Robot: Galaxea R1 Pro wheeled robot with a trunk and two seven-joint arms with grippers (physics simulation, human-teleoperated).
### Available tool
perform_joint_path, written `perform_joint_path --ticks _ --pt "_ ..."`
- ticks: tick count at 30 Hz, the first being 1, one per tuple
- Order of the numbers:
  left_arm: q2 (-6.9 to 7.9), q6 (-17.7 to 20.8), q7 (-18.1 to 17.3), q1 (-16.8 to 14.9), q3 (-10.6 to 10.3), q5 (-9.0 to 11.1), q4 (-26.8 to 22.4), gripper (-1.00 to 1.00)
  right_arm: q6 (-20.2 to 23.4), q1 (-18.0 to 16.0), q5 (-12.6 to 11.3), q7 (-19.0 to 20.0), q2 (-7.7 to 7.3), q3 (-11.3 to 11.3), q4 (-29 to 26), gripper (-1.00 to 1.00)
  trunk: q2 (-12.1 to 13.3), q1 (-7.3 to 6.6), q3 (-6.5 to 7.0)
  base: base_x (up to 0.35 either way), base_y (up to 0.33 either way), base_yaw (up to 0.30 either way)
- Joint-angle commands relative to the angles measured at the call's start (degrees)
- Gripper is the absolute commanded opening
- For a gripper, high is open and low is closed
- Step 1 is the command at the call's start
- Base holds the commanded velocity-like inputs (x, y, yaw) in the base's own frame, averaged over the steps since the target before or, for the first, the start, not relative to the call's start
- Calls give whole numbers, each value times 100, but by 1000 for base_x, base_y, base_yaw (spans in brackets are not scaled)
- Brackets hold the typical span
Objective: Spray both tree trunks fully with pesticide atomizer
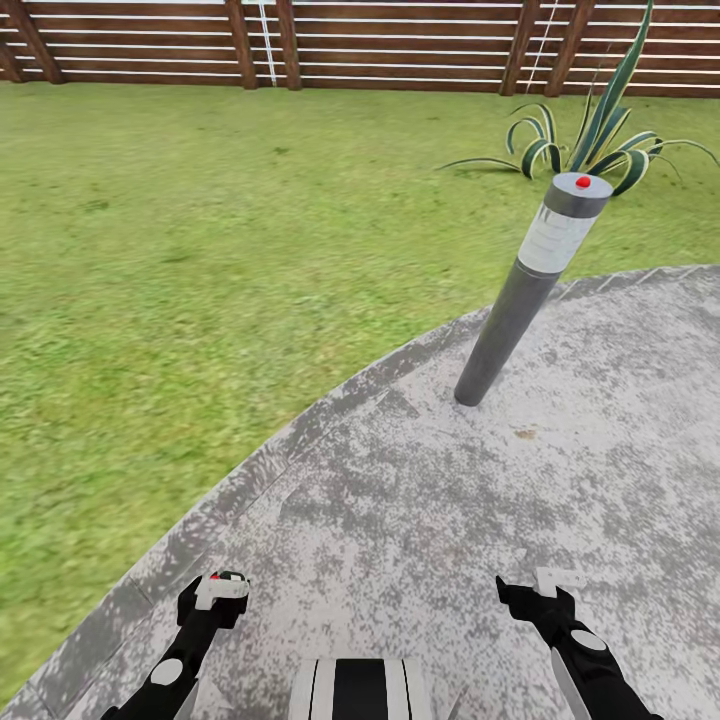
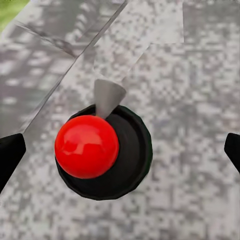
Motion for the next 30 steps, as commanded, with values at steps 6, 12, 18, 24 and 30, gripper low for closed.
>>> perform_joint_path --ticks 6,12,18,24,30 --pt "-3 -22 23 -1 17 -60 5 100 29 0 -31 -2 7 6 -4 100 -1 -1 6 0 0 52" --pt "-3 -22 23 -2 17 -60 5 100 29 0 -31 -2 8 7 -4 100 -1 -1 10 0 0 25" --pt "-3 -22 23 -1 17 -60 5 100 29 0 -31 -2 8 7 -4 100 -1 -1 11 0 0 1" --pt "-3 -15 23 -1 12 -60 10 -100 29 0 -31 -2 8 7 -5 100 -1 -1 11 0 0 0" --pt "-3 -17 23 -5 13 -60 9 -100 29 0 -31 -2 8 7 -12 100 -1 -1 11 0 0 0"
